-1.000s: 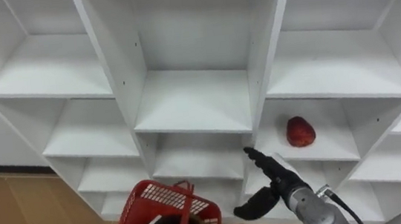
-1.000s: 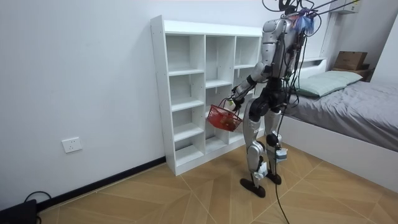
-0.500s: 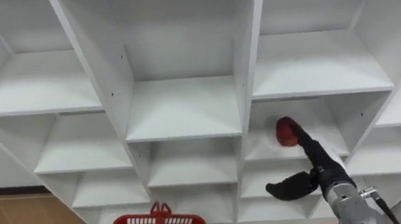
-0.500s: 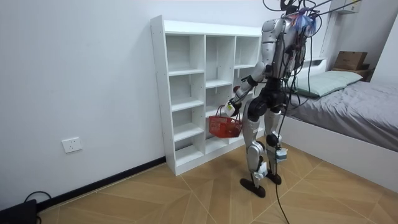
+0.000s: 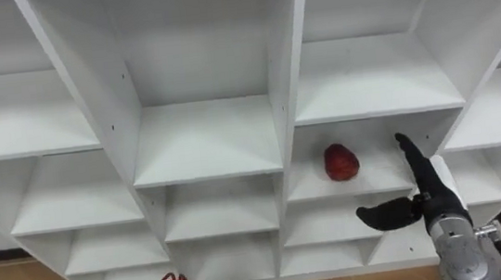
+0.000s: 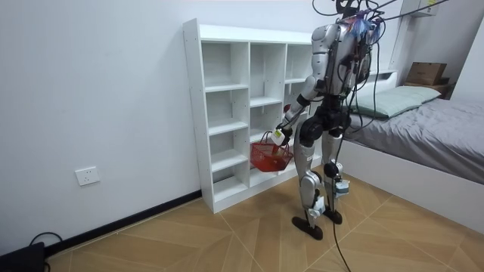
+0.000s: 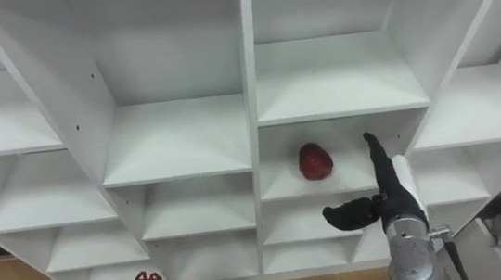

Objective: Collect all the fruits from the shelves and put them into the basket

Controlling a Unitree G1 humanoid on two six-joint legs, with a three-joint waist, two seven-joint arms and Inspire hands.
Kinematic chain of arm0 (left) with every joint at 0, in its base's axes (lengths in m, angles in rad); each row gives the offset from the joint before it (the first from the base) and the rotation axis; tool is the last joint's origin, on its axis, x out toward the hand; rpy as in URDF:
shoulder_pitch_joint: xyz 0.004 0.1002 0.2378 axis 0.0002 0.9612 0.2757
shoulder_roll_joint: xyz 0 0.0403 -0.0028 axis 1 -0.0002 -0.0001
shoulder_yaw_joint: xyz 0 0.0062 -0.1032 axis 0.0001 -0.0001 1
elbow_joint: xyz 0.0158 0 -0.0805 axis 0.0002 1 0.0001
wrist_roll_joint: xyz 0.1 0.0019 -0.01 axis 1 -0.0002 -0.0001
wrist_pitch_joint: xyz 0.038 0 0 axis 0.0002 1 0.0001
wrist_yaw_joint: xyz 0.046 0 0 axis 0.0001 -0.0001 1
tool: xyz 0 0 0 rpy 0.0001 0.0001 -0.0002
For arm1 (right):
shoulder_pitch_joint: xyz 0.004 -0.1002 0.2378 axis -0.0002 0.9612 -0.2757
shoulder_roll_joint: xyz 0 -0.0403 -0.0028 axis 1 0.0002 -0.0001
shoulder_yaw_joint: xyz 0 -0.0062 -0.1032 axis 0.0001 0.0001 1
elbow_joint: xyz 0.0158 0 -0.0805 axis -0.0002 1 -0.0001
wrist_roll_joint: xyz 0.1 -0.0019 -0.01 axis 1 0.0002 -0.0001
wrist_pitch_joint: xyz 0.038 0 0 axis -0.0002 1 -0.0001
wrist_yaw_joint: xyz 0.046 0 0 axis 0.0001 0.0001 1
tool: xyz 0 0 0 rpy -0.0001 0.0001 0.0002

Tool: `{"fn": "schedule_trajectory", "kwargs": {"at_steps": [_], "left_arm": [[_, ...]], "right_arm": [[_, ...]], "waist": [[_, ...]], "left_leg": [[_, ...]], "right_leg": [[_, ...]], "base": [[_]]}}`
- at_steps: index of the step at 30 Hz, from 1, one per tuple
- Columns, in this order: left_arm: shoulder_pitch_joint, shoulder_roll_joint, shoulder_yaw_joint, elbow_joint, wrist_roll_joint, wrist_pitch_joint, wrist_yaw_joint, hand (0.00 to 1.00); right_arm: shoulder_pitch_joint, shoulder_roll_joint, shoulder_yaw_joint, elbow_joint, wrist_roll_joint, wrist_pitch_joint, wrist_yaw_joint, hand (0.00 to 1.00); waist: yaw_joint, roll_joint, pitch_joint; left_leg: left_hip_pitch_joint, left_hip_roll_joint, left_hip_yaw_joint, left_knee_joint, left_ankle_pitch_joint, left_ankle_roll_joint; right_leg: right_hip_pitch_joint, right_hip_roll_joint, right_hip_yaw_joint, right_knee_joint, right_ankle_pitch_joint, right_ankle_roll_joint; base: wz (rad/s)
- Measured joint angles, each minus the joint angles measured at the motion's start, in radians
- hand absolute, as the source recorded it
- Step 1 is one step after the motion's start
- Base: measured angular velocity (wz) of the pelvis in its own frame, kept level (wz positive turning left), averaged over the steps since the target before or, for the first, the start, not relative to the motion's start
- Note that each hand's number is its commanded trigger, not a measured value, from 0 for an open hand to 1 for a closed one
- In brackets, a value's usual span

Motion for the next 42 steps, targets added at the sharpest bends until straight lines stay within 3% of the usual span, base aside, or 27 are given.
{"fn": "schedule_trajectory", "kwargs": {"at_steps": [13, 18, 22, 31, 42], "left_arm": [[0.004, -0.003, -0.001, 0.015, 0.000, -0.006, 0.008, 1.00], [0.008, -0.004, -0.002, 0.031, -0.013, -0.017, 0.008, 1.00], [0.030, -0.002, 0.000, 0.032, -0.038, -0.039, 0.006, 1.00], [0.044, 0.008, 0.002, 0.032, -0.039, -0.043, 0.002, 1.00], [0.048, 0.013, 0.020, 0.032, -0.038, -0.043, -0.023, 1.00]], "right_arm": [[-0.003, -0.001, -0.005, -0.045, 0.063, -0.001, 0.000, 0.00], [-0.020, 0.001, 0.000, 0.037, 0.128, -0.018, 0.001, 0.00], [-0.035, 0.002, 0.000, 0.062, 0.171, -0.019, 0.000, 0.00], [-0.045, 0.002, 0.000, 0.063, 0.247, -0.020, 0.000, 0.00], [-0.048, 0.001, 0.000, 0.087, 0.246, -0.020, 0.000, 0.00]], "waist": [[0.019, -0.005, 0.0080], [0.026, -0.007, 0.0102], [0.031, -0.008, 0.0100], [0.034, -0.026, 0.0078], [0.033, -0.017, 0.0079]], "left_leg": [[0.008, 0.003, 0.021, -0.003, -0.001, -0.001], [0.007, 0.003, 0.021, -0.003, -0.001, -0.001], [0.002, 0.004, 0.016, -0.004, -0.001, -0.001], [-0.016, 0.003, 0.012, -0.003, -0.001, -0.001], [-0.023, 0.002, -0.008, 0.000, -0.001, -0.001]], "right_leg": [[-0.005, 0.000, 0.003, 0.009, 0.002, -0.003], [-0.005, 0.000, 0.001, 0.008, 0.002, -0.003], [-0.009, 0.000, -0.003, 0.008, 0.002, -0.003], [-0.019, 0.000, -0.007, 0.009, 0.002, -0.004], [-0.018, -0.003, -0.036, 0.008, 0.002, -0.004]], "base": [[-0.04], [0.00], [0.00], [0.01], [0.04]]}}
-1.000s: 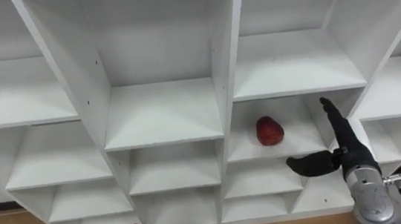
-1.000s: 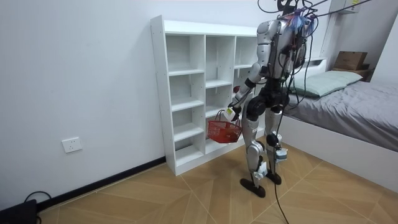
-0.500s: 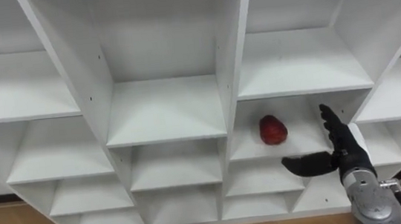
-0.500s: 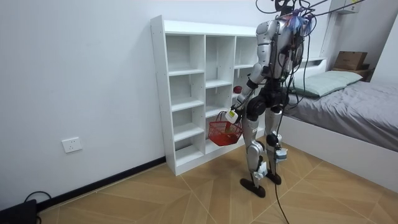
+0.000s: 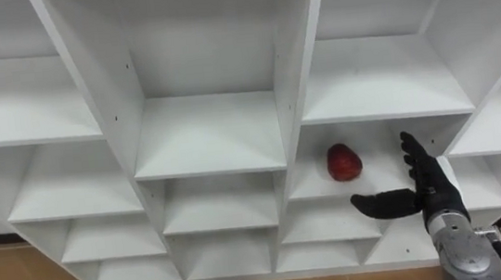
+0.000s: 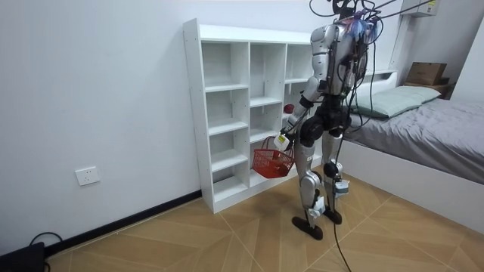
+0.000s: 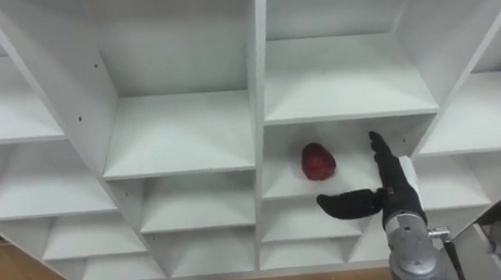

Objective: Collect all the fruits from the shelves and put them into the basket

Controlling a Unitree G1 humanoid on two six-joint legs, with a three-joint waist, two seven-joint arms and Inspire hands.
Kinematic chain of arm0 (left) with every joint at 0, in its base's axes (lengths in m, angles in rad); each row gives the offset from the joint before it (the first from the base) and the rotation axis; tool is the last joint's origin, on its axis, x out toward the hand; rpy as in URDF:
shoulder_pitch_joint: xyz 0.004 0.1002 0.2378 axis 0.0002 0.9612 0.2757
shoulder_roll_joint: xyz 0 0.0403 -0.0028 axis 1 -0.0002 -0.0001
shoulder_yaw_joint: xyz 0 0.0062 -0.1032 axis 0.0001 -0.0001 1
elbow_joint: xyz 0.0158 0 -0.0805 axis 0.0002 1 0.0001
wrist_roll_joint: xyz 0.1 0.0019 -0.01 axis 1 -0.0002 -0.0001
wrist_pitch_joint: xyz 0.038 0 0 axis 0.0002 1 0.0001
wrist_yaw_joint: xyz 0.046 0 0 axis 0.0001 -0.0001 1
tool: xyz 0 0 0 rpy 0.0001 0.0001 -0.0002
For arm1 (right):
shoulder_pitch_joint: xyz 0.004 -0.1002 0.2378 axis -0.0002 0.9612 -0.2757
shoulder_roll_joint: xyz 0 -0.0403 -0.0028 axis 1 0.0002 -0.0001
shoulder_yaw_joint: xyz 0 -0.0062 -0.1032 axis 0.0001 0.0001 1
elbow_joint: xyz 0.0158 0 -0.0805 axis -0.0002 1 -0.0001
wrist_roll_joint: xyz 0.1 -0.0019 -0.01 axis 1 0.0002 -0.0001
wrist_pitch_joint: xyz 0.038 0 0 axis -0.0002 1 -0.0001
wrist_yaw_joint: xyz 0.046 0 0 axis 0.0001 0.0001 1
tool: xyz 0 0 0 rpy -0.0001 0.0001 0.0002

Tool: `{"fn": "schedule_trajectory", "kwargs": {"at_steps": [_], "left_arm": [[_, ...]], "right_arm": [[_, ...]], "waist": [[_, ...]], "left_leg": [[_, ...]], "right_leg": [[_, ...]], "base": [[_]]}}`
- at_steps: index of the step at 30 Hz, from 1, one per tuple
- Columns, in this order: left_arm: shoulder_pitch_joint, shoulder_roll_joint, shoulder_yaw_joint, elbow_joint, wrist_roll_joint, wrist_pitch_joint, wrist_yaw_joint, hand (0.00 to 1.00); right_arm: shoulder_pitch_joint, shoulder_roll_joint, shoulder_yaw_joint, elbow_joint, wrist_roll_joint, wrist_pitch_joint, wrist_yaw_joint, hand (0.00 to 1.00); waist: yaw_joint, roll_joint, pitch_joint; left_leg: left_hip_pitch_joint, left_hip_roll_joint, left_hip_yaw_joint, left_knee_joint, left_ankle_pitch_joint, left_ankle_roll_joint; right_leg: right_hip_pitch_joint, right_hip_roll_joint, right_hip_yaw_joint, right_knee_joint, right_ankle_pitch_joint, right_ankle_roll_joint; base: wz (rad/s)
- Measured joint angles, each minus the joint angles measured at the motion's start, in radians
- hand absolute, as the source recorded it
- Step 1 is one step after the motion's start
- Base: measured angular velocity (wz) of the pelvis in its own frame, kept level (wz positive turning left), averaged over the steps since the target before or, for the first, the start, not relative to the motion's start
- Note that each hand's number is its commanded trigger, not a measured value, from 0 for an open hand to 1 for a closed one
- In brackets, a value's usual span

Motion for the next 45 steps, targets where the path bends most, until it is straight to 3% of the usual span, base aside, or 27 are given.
{"fn": "schedule_trajectory", "kwargs": {"at_steps": [18, 27, 32, 34, 37, 45], "left_arm": [[0.009, -0.001, 0.005, 0.000, 0.000, 0.000, 0.000, 1.00], [0.005, 0.006, 0.007, -0.001, 0.000, -0.003, -0.004, 1.00], [-0.007, 0.014, -0.004, 0.000, 0.000, -0.004, 0.007, 1.00], [-0.032, 0.017, -0.020, 0.008, 0.000, -0.004, 0.008, 1.00], [-0.056, 0.021, -0.039, 0.018, 0.000, -0.004, 0.008, 1.00], [-0.075, 0.023, -0.052, 0.018, -0.001, -0.004, 0.009, 1.00]], "right_arm": [[-0.040, -0.001, 0.000, 0.068, -0.003, -0.008, 0.000, 0.00], [-0.162, -0.010, 0.019, 0.211, 0.025, -0.016, -0.030, 0.00], [-0.266, -0.026, 0.023, 0.292, 0.063, -0.024, -0.078, 0.00], [-0.305, -0.029, 0.030, 0.341, 0.066, -0.025, -0.093, 0.00], [-0.321, -0.030, 0.042, 0.362, 0.067, -0.029, -0.109, 0.00], [-0.347, -0.059, 0.068, 0.381, 0.129, -0.038, -0.131, 0.00]], "waist": [[0.001, 0.008, 0.0000], [-0.002, 0.002, -0.0043], [0.009, -0.002, -0.0012], [0.028, -0.004, 0.0008], [0.050, -0.007, 0.0043], [0.057, -0.006, 0.0110]], "left_leg": [[0.000, 0.000, -0.006, 0.002, 0.000, 0.000], [-0.050, -0.001, -0.022, 0.020, 0.000, 0.000], [-0.114, 0.000, -0.027, 0.036, 0.005, 0.000], [-0.124, 0.000, -0.027, 0.038, 0.006, 0.000], [-0.130, -0.001, -0.028, 0.038, 0.006, 0.000], [-0.191, -0.004, -0.053, 0.060, 0.007, 0.000]], "right_leg": [[0.008, -0.003, -0.023, 0.001, 0.000, 0.000], [-0.030, -0.004, -0.041, 0.002, 0.001, -0.002], [-0.093, -0.007, -0.050, 0.019, 0.003, -0.004], [-0.104, -0.008, -0.048, 0.018, 0.004, -0.006], [-0.108, -0.008, -0.050, 0.017, 0.003, -0.006], [-0.146, -0.013, -0.077, 0.018, 0.004, -0.006]], "base": [[0.00], [0.05], [0.04], [0.00], [0.00], [0.10]]}}
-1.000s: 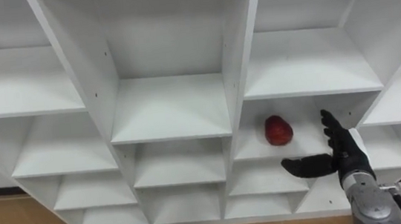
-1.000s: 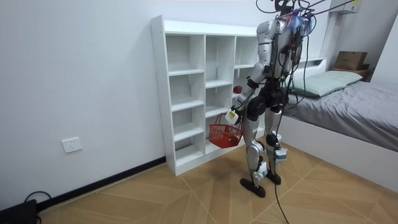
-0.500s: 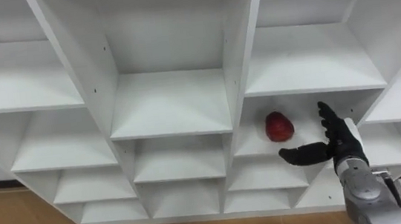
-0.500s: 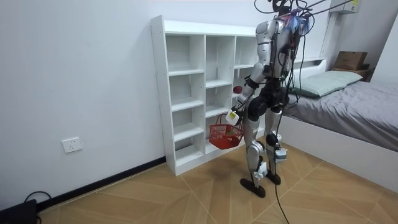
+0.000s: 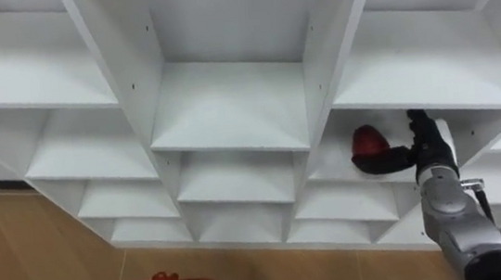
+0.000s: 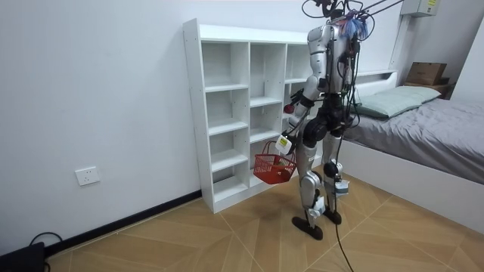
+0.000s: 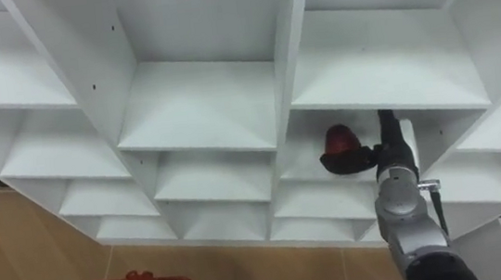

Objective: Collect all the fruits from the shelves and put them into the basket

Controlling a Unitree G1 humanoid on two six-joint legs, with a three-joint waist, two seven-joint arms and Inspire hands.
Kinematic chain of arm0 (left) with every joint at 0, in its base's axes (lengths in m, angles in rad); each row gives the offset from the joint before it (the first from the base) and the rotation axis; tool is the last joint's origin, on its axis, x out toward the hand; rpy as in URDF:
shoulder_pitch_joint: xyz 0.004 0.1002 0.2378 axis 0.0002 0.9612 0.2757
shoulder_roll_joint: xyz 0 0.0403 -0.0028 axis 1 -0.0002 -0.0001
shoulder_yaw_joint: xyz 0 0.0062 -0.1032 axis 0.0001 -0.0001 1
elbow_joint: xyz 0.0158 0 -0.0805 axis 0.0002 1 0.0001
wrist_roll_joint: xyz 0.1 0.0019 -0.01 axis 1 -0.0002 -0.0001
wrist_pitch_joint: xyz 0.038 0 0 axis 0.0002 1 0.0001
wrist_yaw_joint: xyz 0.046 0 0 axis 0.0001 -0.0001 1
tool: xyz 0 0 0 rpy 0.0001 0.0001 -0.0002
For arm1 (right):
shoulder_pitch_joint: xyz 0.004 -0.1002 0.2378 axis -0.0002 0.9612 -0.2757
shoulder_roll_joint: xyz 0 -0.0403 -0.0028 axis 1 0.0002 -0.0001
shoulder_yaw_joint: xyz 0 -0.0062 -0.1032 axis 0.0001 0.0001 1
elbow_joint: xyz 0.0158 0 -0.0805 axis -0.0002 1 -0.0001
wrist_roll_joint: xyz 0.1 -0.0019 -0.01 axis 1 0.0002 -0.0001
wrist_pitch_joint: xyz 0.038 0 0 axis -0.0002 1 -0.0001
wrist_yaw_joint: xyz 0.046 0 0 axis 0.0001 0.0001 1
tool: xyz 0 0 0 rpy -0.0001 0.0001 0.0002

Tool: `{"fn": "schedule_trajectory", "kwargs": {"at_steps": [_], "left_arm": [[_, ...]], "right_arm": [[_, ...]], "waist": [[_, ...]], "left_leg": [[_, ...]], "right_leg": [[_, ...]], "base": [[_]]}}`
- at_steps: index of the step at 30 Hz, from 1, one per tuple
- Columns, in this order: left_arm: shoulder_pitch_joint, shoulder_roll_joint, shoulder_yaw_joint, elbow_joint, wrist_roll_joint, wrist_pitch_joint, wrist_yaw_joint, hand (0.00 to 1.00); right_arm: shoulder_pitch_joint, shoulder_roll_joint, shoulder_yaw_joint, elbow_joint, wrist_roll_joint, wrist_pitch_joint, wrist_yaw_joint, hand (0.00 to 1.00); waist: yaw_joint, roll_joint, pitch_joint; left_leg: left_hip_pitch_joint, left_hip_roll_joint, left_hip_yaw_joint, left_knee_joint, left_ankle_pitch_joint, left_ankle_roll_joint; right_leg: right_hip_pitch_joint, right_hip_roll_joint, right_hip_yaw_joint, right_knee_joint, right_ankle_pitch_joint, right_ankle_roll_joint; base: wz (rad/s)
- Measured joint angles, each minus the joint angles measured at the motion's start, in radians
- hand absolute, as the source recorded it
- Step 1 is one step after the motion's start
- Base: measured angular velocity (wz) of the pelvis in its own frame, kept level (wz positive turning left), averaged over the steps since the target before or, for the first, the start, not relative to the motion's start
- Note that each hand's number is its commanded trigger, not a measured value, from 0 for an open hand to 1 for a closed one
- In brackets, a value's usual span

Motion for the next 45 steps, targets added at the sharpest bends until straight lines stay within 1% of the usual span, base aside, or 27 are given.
{"fn": "schedule_trajectory", "kwargs": {"at_steps": [3, 6, 8, 12, 17, 21, 25, 29, 34, 36, 38, 41, 44, 45], "left_arm": [[-0.006, 0.000, -0.018, 0.000, 0.001, 0.000, 0.001, 1.00], [-0.016, 0.000, -0.020, -0.001, 0.000, -0.001, 0.002, 1.00], [-0.020, 0.000, -0.022, -0.001, 0.000, -0.001, 0.005, 1.00], [-0.041, 0.000, -0.027, 0.000, 0.001, -0.001, 0.012, 1.00], [-0.061, 0.003, -0.027, 0.000, 0.001, -0.001, -0.006, 1.00], [-0.063, 0.014, -0.027, 0.001, 0.001, -0.001, -0.010, 1.00], [-0.065, 0.024, -0.026, 0.002, 0.001, -0.001, -0.021, 1.00], [-0.069, 0.024, -0.027, 0.002, 0.002, 0.000, -0.024, 1.00], [-0.078, 0.024, -0.027, 0.003, 0.004, 0.000, -0.022, 1.00], [-0.082, 0.024, -0.027, 0.011, 0.003, 0.000, -0.022, 1.00], [-0.091, 0.024, -0.030, 0.026, 0.002, 0.001, -0.023, 1.00], [-0.101, 0.024, -0.039, 0.041, 0.001, 0.000, -0.026, 1.00], [-0.106, 0.024, -0.056, 0.042, 0.000, 0.000, -0.030, 1.00], [-0.107, 0.024, -0.059, 0.042, 0.000, 0.000, -0.031, 1.00]], "right_arm": [[-0.020, -0.013, 0.010, 0.032, 0.023, -0.004, -0.004, 0.00], [-0.048, -0.021, 0.009, 0.071, 0.031, -0.004, -0.005, 0.00], [-0.053, -0.025, 0.010, 0.076, 0.030, -0.005, -0.006, 0.00], [-0.104, -0.026, 0.009, 0.147, 0.009, -0.008, -0.014, 0.00], [-0.123, -0.033, 0.007, 0.151, -0.029, -0.008, -0.016, 0.00], [-0.152, -0.035, 0.008, 0.153, -0.030, -0.008, -0.016, 0.00], [-0.156, -0.040, 0.008, 0.153, -0.031, -0.008, -0.014, 0.00], [-0.156, -0.041, 0.009, 0.156, -0.043, -0.005, -0.011, 0.00], [-0.159, -0.044, 0.009, 0.195, -0.076, 0.000, 0.002, 0.00], [-0.164, -0.044, 0.010, 0.195, -0.082, 0.004, 0.010, 0.00], [-0.182, -0.044, 0.011, 0.196, -0.082, 0.005, 0.015, 0.00], [-0.224, -0.044, 0.020, 0.243, -0.092, 0.004, 0.015, 0.00], [-0.237, -0.047, 0.028, 0.267, -0.096, 0.004, 0.017, 0.00], [-0.237, -0.047, 0.028, 0.270, -0.096, 0.004, 0.018, 0.00]], "waist": [[0.003, 0.005, 0.0038], [0.001, 0.007, 0.0051], [0.000, 0.008, 0.0056], [0.003, 0.010, 0.0061], [0.024, 0.009, 0.0061], [0.026, 0.006, 0.0078], [0.028, 0.001, 0.0107], [0.030, 0.000, 0.0111], [0.050, -0.001, 0.0114], [0.053, -0.001, 0.0116], [0.053, 0.000, 0.0152], [0.054, -0.002, 0.0166], [0.054, -0.001, 0.0205], [0.055, -0.002, 0.0206]], "left_leg": [[-0.020, 0.001, 0.001, 0.009, 0.000, 0.000], [-0.038, 0.002, 0.002, 0.013, 0.001, 0.000], [-0.039, 0.002, 0.002, 0.013, 0.001, 0.000], [-0.070, 0.002, 0.002, 0.026, 0.001, 0.001], [-0.099, 0.001, 0.002, 0.029, 0.005, 0.004], [-0.104, 0.001, 0.001, 0.030, 0.006, 0.004], [-0.109, 0.001, 0.000, 0.030, 0.006, 0.004], [-0.132, 0.001, -0.002, 0.040, 0.006, 0.004], [-0.144, 0.002, -0.003, 0.043, 0.006, 0.004], [-0.149, 0.002, -0.003, 0.044, 0.006, 0.004], [-0.157, 0.002, -0.003, 0.045, 0.007, 0.005], [-0.160, 0.001, -0.005, 0.046, 0.008, 0.005], [-0.167, 0.001, -0.011, 0.050, 0.008, 0.005], [-0.170, 0.001, -0.012, 0.051, 0.008, 0.005]], "right_leg": [[-0.016, 0.001, 0.000, 0.002, 0.001, -0.002], [-0.032, 0.001, -0.003, 0.005, 0.002, -0.004], [-0.033, 0.000, -0.003, 0.005, 0.002, -0.004], [-0.068, -0.002, -0.002, 0.019, 0.002, -0.004], [-0.105, -0.005, 0.000, 0.037, 0.002, -0.004], [-0.109, -0.006, -0.001, 0.037, 0.002, -0.004], [-0.112, -0.006, -0.003, 0.037, 0.002, -0.004], [-0.130, -0.006, -0.004, 0.038, 0.003, -0.005], [-0.140, -0.005, -0.005, 0.038, 0.004, -0.006], [-0.146, -0.006, -0.005, 0.042, 0.004, -0.006], [-0.159, -0.006, -0.003, 0.050, 0.004, -0.006], [-0.161, -0.008, -0.007, 0.051, 0.004, -0.006], [-0.162, -0.009, -0.015, 0.051, 0.004, -0.006], [-0.164, -0.009, -0.016, 0.051, 0.004, -0.006]], "base": [[0.01], [0.00], [0.00], [-0.01], [-0.03], [0.00], [0.01], [0.00], [0.00], [0.00], [0.00], [0.00], [0.07], [0.05]]}}
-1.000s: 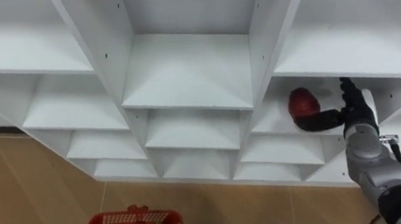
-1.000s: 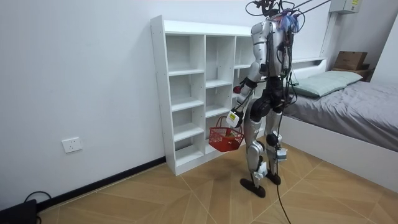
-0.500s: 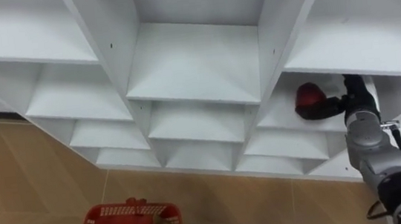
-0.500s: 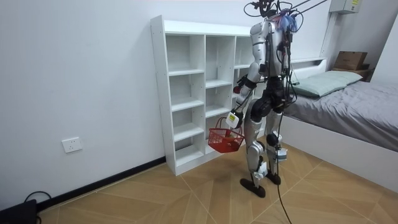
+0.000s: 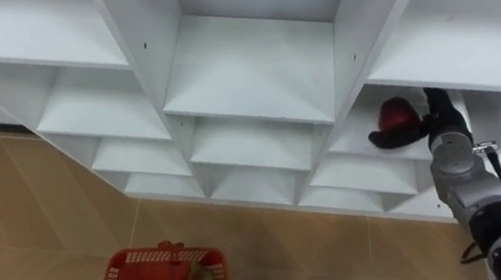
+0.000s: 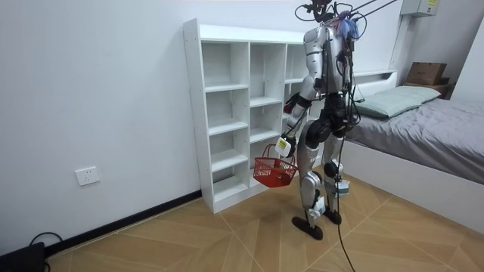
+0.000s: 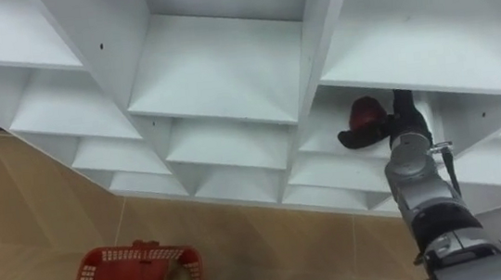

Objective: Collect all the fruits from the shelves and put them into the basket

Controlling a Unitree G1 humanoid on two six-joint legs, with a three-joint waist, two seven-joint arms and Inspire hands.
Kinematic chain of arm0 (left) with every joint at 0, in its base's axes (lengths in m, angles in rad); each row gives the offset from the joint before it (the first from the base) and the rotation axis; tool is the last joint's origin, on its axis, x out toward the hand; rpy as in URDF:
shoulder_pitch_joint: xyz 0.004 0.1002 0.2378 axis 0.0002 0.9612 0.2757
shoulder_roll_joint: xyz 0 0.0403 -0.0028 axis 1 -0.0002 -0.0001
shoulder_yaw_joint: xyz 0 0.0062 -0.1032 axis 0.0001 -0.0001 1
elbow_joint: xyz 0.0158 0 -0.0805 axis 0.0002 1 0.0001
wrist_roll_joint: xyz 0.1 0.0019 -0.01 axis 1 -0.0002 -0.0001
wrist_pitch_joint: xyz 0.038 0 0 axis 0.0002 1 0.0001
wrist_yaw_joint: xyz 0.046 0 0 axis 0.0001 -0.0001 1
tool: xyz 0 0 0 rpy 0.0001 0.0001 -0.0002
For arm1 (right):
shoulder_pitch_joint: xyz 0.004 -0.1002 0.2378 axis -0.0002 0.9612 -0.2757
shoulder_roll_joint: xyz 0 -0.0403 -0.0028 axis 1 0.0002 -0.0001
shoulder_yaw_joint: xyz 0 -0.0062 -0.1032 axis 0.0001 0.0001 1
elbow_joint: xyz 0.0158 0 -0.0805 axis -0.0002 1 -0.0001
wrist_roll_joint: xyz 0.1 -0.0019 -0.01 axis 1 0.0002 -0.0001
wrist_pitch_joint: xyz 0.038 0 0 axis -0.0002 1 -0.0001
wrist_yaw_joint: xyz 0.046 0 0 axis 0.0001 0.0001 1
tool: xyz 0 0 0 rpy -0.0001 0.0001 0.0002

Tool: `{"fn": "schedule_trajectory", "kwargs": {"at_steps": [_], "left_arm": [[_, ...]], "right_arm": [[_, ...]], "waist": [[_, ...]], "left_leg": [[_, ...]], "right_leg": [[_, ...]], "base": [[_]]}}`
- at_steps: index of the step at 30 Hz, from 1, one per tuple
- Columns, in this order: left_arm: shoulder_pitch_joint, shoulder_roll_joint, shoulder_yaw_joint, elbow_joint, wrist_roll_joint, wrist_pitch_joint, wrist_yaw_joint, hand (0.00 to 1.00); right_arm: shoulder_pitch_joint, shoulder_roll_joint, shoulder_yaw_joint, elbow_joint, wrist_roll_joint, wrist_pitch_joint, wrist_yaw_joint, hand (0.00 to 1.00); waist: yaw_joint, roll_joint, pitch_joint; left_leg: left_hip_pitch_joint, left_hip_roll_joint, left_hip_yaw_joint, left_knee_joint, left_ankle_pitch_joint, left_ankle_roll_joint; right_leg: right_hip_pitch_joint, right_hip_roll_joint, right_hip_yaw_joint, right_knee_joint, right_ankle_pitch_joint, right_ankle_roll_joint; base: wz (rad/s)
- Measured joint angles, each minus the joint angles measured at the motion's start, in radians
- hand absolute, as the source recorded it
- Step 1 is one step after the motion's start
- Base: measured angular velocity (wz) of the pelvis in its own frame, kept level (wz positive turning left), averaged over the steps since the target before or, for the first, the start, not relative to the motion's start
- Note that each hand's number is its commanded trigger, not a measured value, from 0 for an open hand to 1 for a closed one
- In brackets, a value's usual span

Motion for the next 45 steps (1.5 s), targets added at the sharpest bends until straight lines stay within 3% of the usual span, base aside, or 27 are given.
{"fn": "schedule_trajectory", "kwargs": {"at_steps": [3, 16, 29, 31, 32, 33, 40, 45], "left_arm": [[-0.011, 0.000, -0.003, 0.009, 0.000, 0.000, -0.001, 1.00], [-0.055, 0.002, -0.049, 0.038, -0.001, -0.001, 0.002, 1.00], [-0.069, 0.004, -0.048, 0.042, 0.000, -0.001, 0.001, 1.00], [-0.068, 0.004, -0.048, 0.043, 0.000, -0.001, 0.001, 1.00], [-0.068, 0.004, -0.048, 0.043, 0.000, -0.001, 0.001, 1.00], [-0.068, 0.004, -0.048, 0.043, 0.000, -0.001, 0.001, 1.00], [-0.072, 0.004, -0.048, 0.044, -0.001, -0.001, 0.001, 1.00], [-0.072, 0.004, -0.048, 0.044, -0.001, -0.001, 0.001, 1.00]], "right_arm": [[-0.001, -0.002, 0.001, 0.003, 0.000, -0.003, 0.001, 0.00], [-0.037, -0.033, 0.042, 0.077, 0.000, -0.008, -0.001, 0.00], [-0.045, -0.042, 0.043, 0.081, 0.000, -0.009, -0.022, 0.00], [-0.045, -0.042, 0.043, 0.083, 0.000, -0.009, -0.022, 0.43], [-0.045, -0.042, 0.043, 0.083, 0.000, -0.009, -0.023, 0.83], [-0.045, -0.043, 0.043, 0.084, 0.000, -0.009, -0.025, 1.00], [-0.046, -0.083, 0.042, 0.086, -0.002, -0.009, -0.043, 1.00], [-0.048, -0.085, 0.044, 0.090, -0.009, -0.005, -0.043, 1.00]], "waist": [[0.001, 0.000, 0.0039], [0.022, 0.002, 0.0055], [0.033, 0.001, 0.0059], [0.034, 0.001, 0.0059], [0.035, 0.001, 0.0059], [0.036, 0.001, 0.0059], [0.041, 0.000, 0.0059], [0.041, -0.003, 0.0079]], "left_leg": [[-0.009, 0.000, -0.004, 0.007, 0.000, 0.000], [-0.021, -0.001, -0.016, 0.014, 0.000, 0.000], [-0.040, -0.001, -0.017, 0.022, 0.000, 0.000], [-0.040, -0.001, -0.017, 0.022, 0.000, 0.000], [-0.040, -0.001, -0.017, 0.022, 0.000, 0.000], [-0.040, -0.001, -0.017, 0.023, 0.000, 0.000], [-0.040, 0.000, -0.017, 0.023, 0.000, 0.000], [-0.040, 0.000, -0.017, 0.023, 0.000, 0.000]], "right_leg": [[-0.004, -0.001, -0.005, 0.000, 0.000, 0.000], [-0.007, -0.002, -0.017, 0.000, 0.000, 0.000], [-0.025, -0.001, -0.017, 0.005, 0.001, -0.001], [-0.025, -0.001, -0.017, 0.005, 0.001, -0.001], [-0.025, -0.001, -0.017, 0.005, 0.001, -0.001], [-0.025, -0.001, -0.017, 0.005, 0.001, -0.001], [-0.025, -0.001, -0.018, 0.005, 0.001, -0.002], [-0.025, -0.001, -0.017, 0.005, 0.001, -0.002]], "base": [[0.04], [0.02], [0.00], [0.00], [0.00], [0.00], [0.00], [0.00]]}}
